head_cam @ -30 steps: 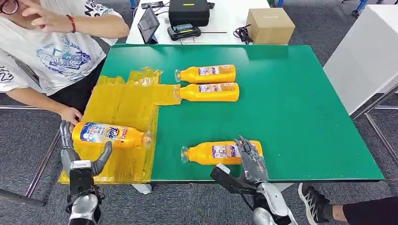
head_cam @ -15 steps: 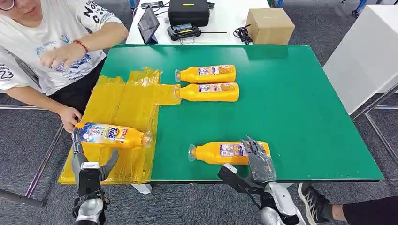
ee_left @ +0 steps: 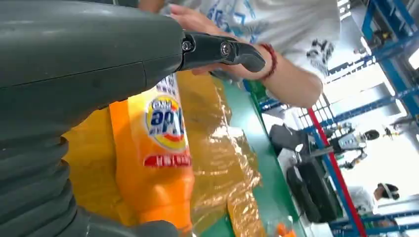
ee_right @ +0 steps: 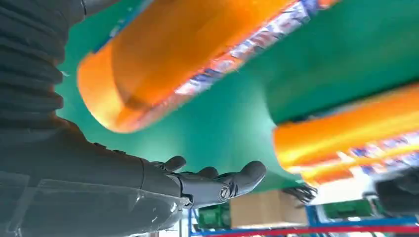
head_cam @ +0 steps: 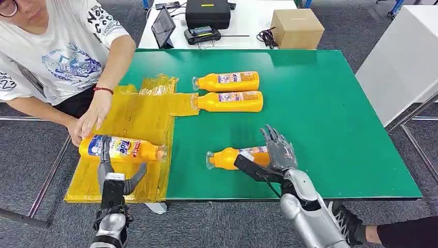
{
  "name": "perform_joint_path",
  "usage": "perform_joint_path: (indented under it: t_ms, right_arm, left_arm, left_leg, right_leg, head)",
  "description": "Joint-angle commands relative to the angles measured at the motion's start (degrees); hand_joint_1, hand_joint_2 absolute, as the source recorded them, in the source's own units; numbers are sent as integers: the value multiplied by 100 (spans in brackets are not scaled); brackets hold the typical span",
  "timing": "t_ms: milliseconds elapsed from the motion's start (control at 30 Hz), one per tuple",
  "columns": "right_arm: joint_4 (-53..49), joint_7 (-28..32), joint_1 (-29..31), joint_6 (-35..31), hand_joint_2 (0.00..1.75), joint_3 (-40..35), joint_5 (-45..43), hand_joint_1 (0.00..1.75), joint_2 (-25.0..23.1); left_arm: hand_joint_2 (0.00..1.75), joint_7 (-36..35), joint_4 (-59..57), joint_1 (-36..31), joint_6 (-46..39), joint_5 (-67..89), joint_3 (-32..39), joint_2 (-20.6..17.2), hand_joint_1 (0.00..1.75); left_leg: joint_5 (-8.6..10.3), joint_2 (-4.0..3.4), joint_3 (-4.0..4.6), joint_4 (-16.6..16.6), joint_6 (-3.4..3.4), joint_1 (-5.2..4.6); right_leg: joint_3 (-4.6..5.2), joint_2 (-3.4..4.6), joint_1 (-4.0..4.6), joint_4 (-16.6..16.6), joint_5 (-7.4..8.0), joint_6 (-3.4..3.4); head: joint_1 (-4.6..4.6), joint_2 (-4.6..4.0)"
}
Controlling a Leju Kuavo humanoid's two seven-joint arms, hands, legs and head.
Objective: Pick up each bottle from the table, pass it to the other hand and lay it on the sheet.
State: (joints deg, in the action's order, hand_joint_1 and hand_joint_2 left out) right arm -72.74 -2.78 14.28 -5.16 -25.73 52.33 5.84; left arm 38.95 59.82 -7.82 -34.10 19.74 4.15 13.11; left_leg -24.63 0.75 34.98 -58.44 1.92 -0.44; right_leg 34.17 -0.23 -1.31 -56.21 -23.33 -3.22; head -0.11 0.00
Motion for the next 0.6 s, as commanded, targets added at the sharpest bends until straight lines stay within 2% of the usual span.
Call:
perform_joint_path:
  t_ms: [33,100,133,300,433,600]
  right_arm:
    - [1130,-161,1182,149,175,-578,13,0,-147]
    - [1196,-164,1192,168,175,-597,-31,0,-151]
    - [1245,-148,1215,267,175,-640,-116,0,-116]
    - [1691,111,1380,934,175,-801,-862,0,210]
    - [1708,132,1382,937,175,-794,-880,0,230]
    - [2019,450,1548,1487,175,-994,-1687,0,559]
  left_arm:
    - [175,105,-713,-267,79,81,-172,-23,0]
    - [175,105,-715,-275,119,56,-162,-11,0]
    - [175,105,-721,-280,128,61,-177,-19,0]
    - [175,105,-905,-386,200,53,-237,-70,0]
    - [175,105,-911,-393,199,51,-238,-71,0]
    - [175,105,-1162,-560,189,-30,-387,-114,0]
  left_leg:
    - [-13,-41,-22,-3,-15,8]
    - [-17,-42,-25,-2,-17,12]
    - [-6,-23,-9,2,-10,7]
    - [-5,-8,-10,3,-8,6]
    - [-6,-5,-14,2,-11,9]
    - [-3,3,-1,1,-7,2]
  right_leg:
    - [-11,36,10,1,0,18]
    - [-19,35,13,2,-2,21]
    - [-7,14,8,4,1,11]
    - [-11,5,7,6,-2,11]
    - [-19,1,10,8,-3,14]
    - [-6,-1,3,3,-2,8]
  head:
    - [0,0]
    - [0,0]
    - [2,0]
    - [0,0]
    - [0,0]
    - [0,0]
